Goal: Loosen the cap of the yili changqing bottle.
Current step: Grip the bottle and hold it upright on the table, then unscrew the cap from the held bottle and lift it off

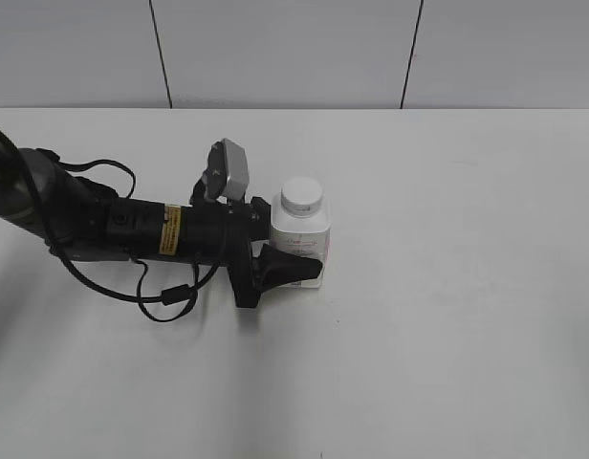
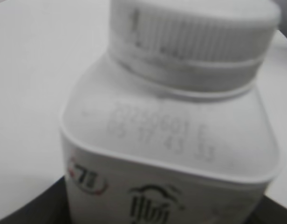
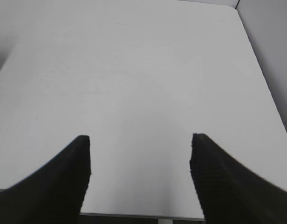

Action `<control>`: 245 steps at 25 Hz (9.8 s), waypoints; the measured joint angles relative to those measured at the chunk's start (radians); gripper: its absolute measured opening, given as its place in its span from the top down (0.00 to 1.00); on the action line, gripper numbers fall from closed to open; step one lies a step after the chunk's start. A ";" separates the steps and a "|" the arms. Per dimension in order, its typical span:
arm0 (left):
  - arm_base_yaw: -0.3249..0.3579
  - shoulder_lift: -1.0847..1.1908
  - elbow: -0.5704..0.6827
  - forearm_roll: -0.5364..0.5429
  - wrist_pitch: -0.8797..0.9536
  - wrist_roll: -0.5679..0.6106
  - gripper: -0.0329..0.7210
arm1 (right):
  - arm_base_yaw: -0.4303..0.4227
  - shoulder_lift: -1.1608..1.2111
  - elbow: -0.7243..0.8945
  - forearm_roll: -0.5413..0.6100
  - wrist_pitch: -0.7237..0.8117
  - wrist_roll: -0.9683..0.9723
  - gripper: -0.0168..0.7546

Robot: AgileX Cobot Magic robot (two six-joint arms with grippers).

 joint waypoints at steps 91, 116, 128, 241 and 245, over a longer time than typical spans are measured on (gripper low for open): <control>-0.007 0.051 -0.001 -0.033 -0.010 0.008 0.39 | 0.222 1.473 -0.808 0.351 0.097 0.290 0.29; -0.008 0.051 -0.002 -0.033 -0.008 0.008 0.39 | 0.480 1.930 -1.156 0.286 0.025 0.510 0.29; -0.008 0.051 -0.002 -0.033 -0.007 0.008 0.39 | 0.520 2.008 -1.192 0.241 0.009 0.551 0.29; -0.008 0.051 -0.002 -0.023 -0.007 0.019 0.45 | 0.544 2.091 -1.197 0.198 0.031 -0.671 0.47; -0.008 0.051 -0.002 -0.018 -0.010 0.022 0.45 | 0.544 2.091 -1.197 0.198 0.035 -0.778 0.47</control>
